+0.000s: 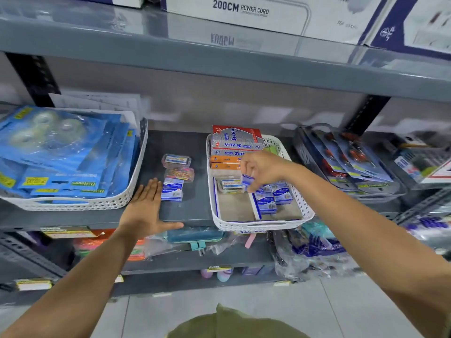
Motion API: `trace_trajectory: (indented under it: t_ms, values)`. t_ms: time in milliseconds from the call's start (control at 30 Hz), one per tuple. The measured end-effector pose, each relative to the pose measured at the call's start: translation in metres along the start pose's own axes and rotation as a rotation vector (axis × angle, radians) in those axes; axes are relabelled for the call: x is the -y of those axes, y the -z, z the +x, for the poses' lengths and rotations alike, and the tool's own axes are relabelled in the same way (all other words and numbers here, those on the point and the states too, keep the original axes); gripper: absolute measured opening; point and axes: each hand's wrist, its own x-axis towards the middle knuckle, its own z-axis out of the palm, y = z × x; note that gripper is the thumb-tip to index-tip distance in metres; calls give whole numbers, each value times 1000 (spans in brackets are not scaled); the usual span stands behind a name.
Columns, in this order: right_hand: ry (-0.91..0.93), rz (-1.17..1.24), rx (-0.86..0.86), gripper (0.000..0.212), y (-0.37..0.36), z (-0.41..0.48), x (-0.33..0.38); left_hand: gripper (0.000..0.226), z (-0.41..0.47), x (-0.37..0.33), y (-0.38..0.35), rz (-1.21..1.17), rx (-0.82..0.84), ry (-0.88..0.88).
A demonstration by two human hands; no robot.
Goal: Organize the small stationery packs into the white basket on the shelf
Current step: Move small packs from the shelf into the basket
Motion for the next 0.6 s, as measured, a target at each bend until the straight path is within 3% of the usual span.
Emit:
trace_trajectory:
  t_ms: [233, 600]
  values:
    - [-66, -154, 176, 50, -25, -25, -40, 147, 0, 0, 1, 13, 8, -5]
    - [9, -227, 106, 42, -52, -28, -49, 144, 1, -1, 2, 24, 40, 20]
